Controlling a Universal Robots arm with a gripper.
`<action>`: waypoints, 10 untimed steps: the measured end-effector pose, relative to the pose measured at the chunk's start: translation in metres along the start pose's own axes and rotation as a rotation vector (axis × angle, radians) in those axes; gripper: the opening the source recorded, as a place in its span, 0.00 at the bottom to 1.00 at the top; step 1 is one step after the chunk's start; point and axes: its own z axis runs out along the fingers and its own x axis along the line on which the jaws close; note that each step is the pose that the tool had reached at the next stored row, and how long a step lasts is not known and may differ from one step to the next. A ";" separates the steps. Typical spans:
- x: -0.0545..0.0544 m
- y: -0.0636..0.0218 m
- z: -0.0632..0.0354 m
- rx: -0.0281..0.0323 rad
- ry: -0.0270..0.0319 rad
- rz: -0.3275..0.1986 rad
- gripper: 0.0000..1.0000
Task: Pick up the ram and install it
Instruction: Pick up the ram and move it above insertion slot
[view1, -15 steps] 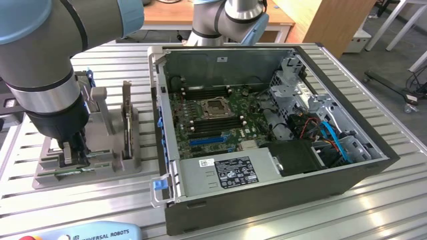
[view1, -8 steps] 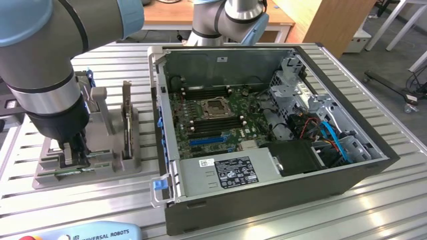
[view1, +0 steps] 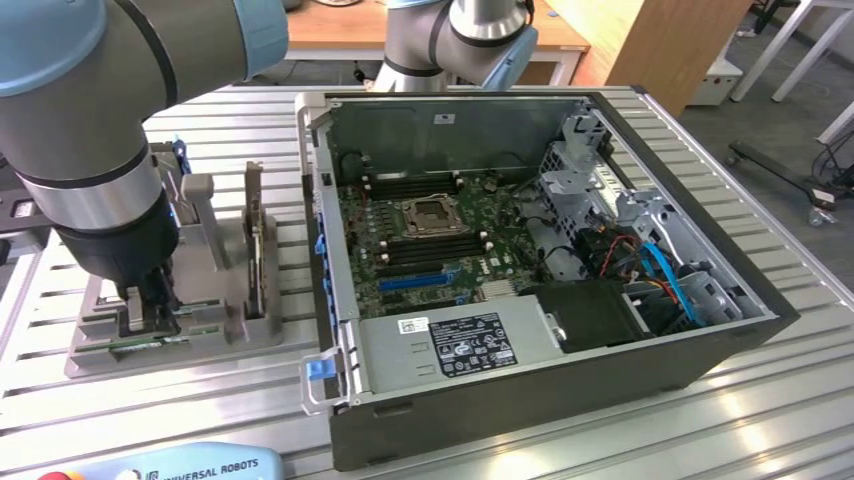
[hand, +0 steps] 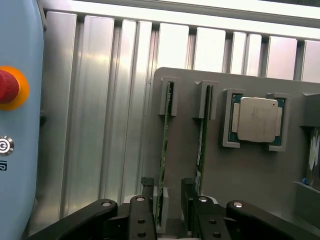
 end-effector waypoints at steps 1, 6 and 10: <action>0.000 0.0000 0.0000 0.0000 -0.0001 0.000 0.36; 0.000 -0.0001 0.0013 0.0004 -0.0003 0.000 0.36; 0.000 -0.0001 0.0032 0.0000 0.0000 0.000 0.36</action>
